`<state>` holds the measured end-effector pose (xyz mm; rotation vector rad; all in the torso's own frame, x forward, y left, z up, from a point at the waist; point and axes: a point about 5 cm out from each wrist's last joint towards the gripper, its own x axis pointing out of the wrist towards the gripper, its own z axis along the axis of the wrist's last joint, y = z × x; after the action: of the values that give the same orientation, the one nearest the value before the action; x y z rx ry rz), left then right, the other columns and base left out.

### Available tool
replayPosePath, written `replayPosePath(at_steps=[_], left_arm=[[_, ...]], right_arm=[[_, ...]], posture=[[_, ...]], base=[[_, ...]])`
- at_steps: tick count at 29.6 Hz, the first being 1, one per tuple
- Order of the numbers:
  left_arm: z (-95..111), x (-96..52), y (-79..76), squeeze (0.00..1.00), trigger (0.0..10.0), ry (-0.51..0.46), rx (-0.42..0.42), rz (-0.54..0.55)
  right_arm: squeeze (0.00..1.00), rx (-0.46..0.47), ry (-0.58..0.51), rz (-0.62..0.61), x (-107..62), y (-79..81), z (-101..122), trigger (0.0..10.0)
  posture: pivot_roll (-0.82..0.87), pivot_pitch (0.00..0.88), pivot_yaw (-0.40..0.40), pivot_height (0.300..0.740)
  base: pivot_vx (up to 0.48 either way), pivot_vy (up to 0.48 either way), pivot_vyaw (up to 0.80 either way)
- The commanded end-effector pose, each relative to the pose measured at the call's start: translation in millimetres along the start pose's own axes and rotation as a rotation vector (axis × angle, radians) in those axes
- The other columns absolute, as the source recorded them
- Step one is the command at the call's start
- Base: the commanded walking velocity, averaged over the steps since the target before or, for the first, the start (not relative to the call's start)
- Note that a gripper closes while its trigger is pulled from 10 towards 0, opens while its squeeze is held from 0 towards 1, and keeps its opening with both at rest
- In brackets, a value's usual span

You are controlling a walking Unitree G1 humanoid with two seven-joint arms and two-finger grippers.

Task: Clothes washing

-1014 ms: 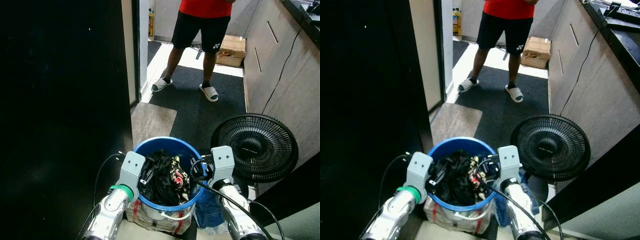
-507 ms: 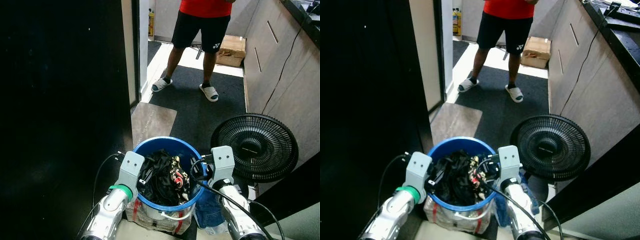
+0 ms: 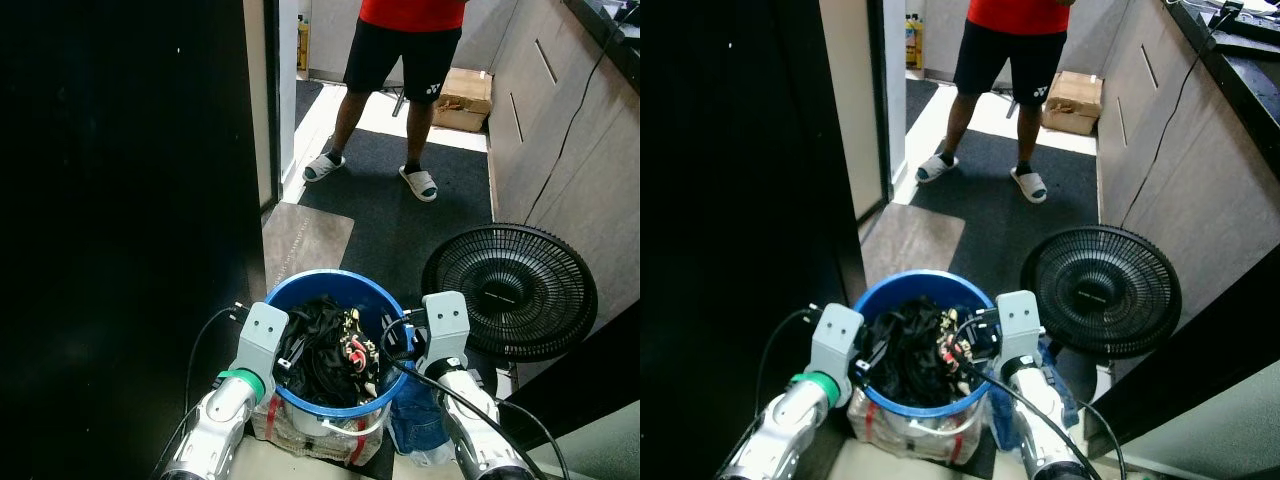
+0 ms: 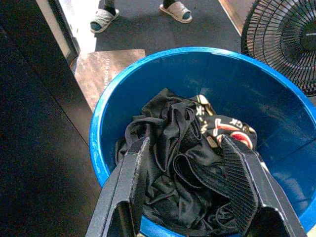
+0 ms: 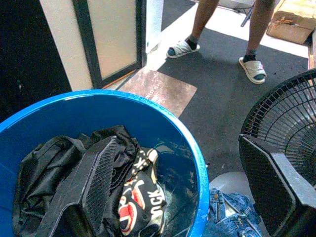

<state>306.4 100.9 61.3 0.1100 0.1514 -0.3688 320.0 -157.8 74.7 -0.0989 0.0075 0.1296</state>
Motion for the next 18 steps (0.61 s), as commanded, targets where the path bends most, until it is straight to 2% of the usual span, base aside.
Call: replayPosePath(at_steps=[1, 18], left_arm=[[-5.7, -2.3, 0.2, 0.00, 10.0, 0.027, -0.002, -0.001], [-5.4, -1.9, -1.0, 0.00, 10.0, 0.025, -0.001, -0.004]], right_arm=[[0.00, 0.003, 0.022, -0.005, -2.7, 0.7, -6.3, 10.0], [0.00, 0.002, 0.021, -0.010, -3.0, -1.3, -6.1, 10.0]], posture=[[0.00, 0.104, 0.030, 0.660], [0.00, 0.101, 0.033, 0.610]], base=[[0.000, 0.000, 0.00], [0.000, 0.000, 0.00]])
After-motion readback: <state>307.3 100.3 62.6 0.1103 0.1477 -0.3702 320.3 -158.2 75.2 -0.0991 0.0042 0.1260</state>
